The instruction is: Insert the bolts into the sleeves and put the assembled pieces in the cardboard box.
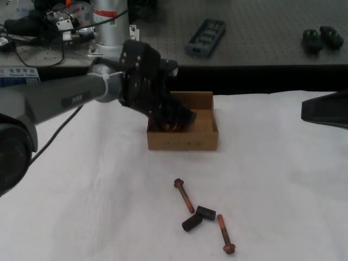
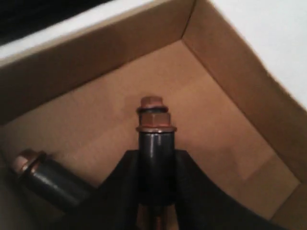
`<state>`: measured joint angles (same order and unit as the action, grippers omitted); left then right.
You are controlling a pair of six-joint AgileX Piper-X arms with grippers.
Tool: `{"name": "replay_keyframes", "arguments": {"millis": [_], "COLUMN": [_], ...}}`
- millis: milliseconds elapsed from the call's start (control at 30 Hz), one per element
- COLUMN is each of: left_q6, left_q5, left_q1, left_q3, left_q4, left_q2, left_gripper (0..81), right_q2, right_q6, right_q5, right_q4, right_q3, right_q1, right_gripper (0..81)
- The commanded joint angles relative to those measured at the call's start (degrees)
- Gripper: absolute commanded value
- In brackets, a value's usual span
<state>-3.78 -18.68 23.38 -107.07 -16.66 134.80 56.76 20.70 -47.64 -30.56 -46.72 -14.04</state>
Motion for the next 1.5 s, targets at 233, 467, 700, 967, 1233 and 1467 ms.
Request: {"name": "replay_keyframes", "arguments": {"millis": [233, 467, 700, 967, 1233, 1467], "left_q6": [5.3, 6.6, 6.6, 3.8, -8.4, -7.8], "left_q5": [1.7, 1.3, 1.3, -2.2, -0.9, -0.9], "left_q1": [-0.3, -0.3, -0.3, -0.3, -0.3, -0.3], "left_q3": [-1.3, -4.1, -5.3, -5.3, -3.9, 13.5], "left_q4": [-0.9, -3.4, -4.5, -16.1, -40.6, -41.4], "left_q2": [-0.1, -0.4, -5.2, -14.7, -24.5, -37.9], "left_gripper": [45.6, 42.8, 34.5, 0.0, 0.7, 0.7], "right_q2": [-0.5, -0.5, -0.5, -0.5, -0.5, -0.5], "right_q6": [-0.6, -0.6, -0.6, -0.6, -1.4, -1.5], "right_q5": [-0.9, -0.9, -0.9, -2.1, -3.5, -3.5], "right_q4": [0.0, 0.0, 0.0, 0.0, -1.9, -6.8], "right_q3": [-0.3, -0.3, -0.3, -0.3, -0.3, -0.3], "right_q1": [0.3, 0.3, 0.3, 0.3, 0.3, 0.2], "right_gripper": [2.7, 2.7, 2.7, 2.7, 2.7, 2.7]}}
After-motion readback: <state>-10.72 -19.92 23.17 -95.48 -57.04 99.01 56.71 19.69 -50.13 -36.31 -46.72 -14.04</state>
